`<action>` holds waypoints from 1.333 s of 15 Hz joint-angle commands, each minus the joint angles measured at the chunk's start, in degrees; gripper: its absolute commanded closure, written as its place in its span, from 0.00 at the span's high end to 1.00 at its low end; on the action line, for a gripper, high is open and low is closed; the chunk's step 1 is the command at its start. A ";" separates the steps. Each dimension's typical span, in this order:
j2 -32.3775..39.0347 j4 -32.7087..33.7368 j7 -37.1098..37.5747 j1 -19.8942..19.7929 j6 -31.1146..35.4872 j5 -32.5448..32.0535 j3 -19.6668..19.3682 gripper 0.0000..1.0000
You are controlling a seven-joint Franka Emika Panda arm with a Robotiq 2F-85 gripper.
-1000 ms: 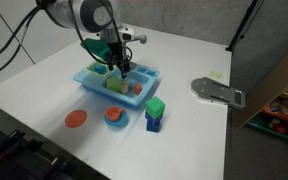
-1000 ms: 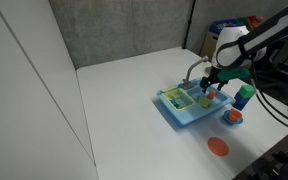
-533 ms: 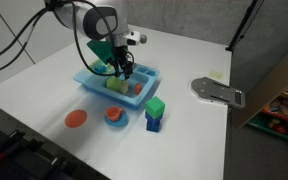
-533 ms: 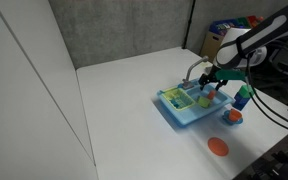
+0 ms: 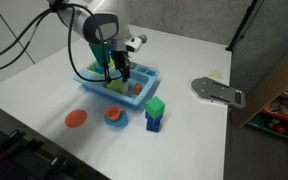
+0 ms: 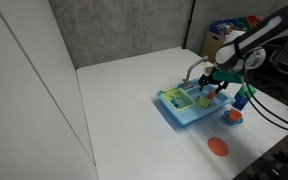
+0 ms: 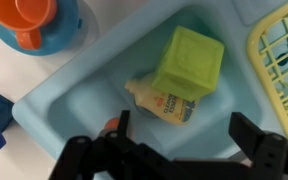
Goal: Take the green block out of the sink and place it on top of the stack
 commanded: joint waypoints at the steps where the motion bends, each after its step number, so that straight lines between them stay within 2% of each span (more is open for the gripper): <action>1: 0.80 1.40 2.50 -0.91 -2.00 2.58 0.40 1.00; 8: 1.91 1.80 1.60 -2.85 -2.23 9.04 2.85 1.00; 20: 4.84 3.49 1.24 -3.70 -3.27 12.16 3.86 1.00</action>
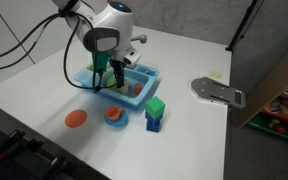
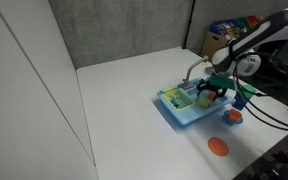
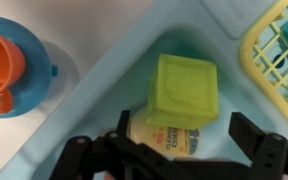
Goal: Take the green block out of the sink and place it on top of the stack
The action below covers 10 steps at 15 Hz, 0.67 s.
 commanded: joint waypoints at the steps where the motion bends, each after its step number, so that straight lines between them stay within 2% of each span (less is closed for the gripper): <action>1: 1.34 2.45 -0.39 -1.81 -2.08 1.60 1.73 1.00; 4: 1.97 2.92 -0.73 -2.00 -2.00 1.69 2.21 1.00; 5: 2.10 3.03 -0.80 -2.08 -2.01 1.68 2.33 0.92; 6: 2.21 3.14 -0.87 -2.10 -2.00 1.59 2.37 0.74; 10: 2.54 3.35 -1.01 -2.14 -1.95 1.42 2.42 0.42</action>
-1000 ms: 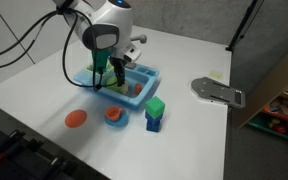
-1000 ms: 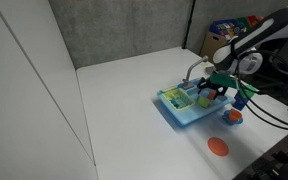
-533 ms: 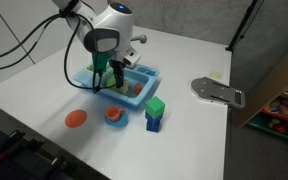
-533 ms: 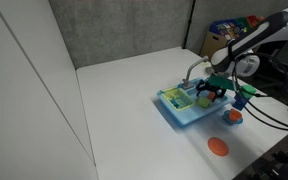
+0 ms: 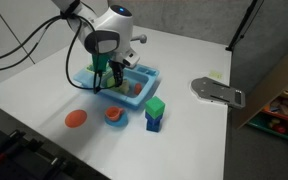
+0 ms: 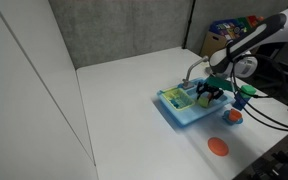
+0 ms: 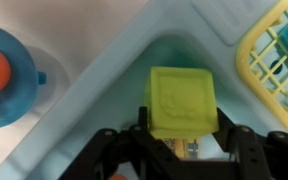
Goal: Take the green block out of the sink and place it on top of the stack
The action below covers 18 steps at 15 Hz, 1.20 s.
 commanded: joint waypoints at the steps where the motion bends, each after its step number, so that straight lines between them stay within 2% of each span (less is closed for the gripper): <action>1: 0.72 1.89 -1.08 -1.45 -1.61 0.89 1.08 0.34; 6: -2.38 -0.40 -3.28 -1.67 -3.04 0.11 1.49 0.31; 18: -13.77 -3.01 -4.91 0.10 -11.19 -4.68 -1.22 0.31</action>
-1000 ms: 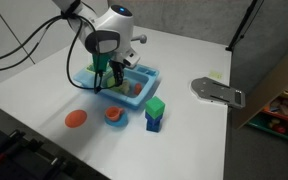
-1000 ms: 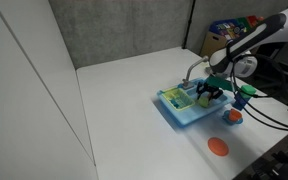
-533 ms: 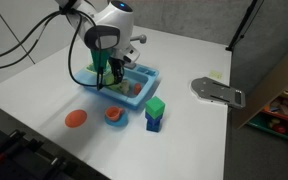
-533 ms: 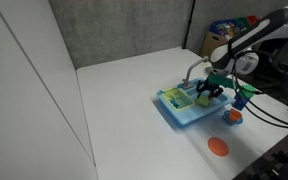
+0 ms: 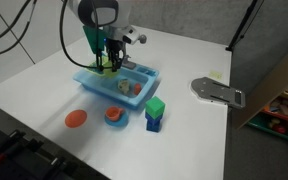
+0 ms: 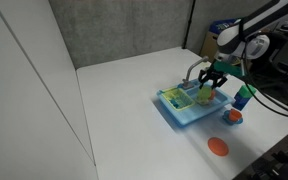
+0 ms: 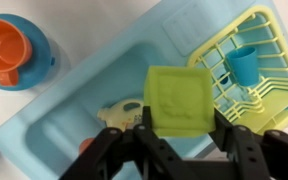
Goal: Take the green block out of the sink and place it on top of the stack
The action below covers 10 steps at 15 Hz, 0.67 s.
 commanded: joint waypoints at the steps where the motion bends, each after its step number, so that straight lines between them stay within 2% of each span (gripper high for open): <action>1: -4.73 -1.78 -0.07 0.40 -2.53 -2.49 -1.60 0.31; 7: -10.11 -2.62 0.49 0.51 -5.32 -7.73 -4.72 0.31; 10: -14.18 -5.54 1.02 0.92 -3.82 -11.93 -6.58 0.31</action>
